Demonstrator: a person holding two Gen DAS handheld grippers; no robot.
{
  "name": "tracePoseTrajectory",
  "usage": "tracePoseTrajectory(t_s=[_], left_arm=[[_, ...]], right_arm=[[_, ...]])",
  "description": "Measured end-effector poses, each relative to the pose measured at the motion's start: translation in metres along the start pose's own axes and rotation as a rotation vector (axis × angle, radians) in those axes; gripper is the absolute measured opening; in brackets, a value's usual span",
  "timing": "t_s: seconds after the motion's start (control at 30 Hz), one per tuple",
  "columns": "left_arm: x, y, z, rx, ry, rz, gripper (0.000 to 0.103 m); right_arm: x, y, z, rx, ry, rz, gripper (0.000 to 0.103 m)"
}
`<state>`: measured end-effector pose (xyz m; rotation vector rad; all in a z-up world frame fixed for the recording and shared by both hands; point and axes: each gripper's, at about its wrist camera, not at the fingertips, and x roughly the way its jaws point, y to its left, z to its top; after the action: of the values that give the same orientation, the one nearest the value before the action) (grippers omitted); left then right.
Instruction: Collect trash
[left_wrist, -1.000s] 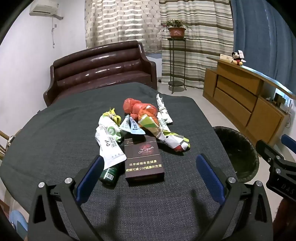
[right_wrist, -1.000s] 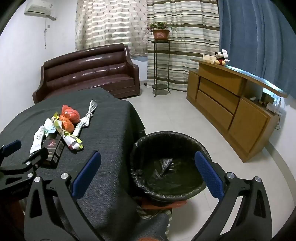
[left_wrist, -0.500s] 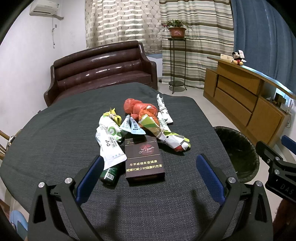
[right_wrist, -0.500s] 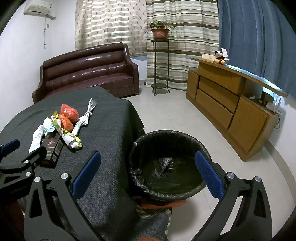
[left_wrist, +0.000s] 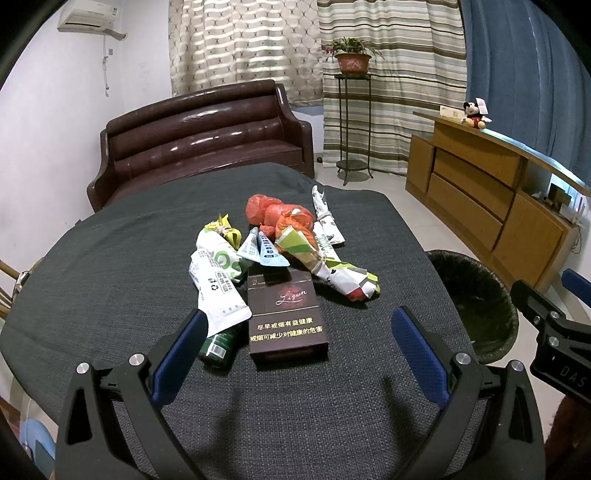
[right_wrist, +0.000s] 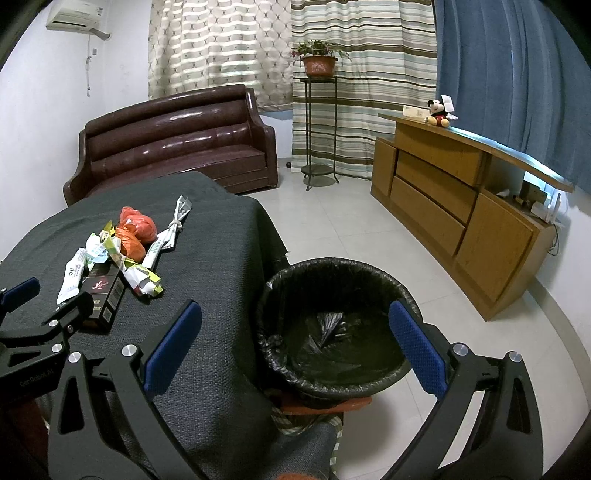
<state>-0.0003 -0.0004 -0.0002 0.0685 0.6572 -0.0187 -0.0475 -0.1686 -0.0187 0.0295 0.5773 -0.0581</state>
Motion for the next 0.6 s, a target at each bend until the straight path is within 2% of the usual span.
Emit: tracePoseTrajectory(t_s=[0.6], left_arm=[[-0.0014, 0.0001, -0.0022, 0.0, 0.003, 0.0, 0.097]], right_arm=[[0.0005, 0.0008, -0.0001, 0.0, 0.002, -0.001, 0.099]])
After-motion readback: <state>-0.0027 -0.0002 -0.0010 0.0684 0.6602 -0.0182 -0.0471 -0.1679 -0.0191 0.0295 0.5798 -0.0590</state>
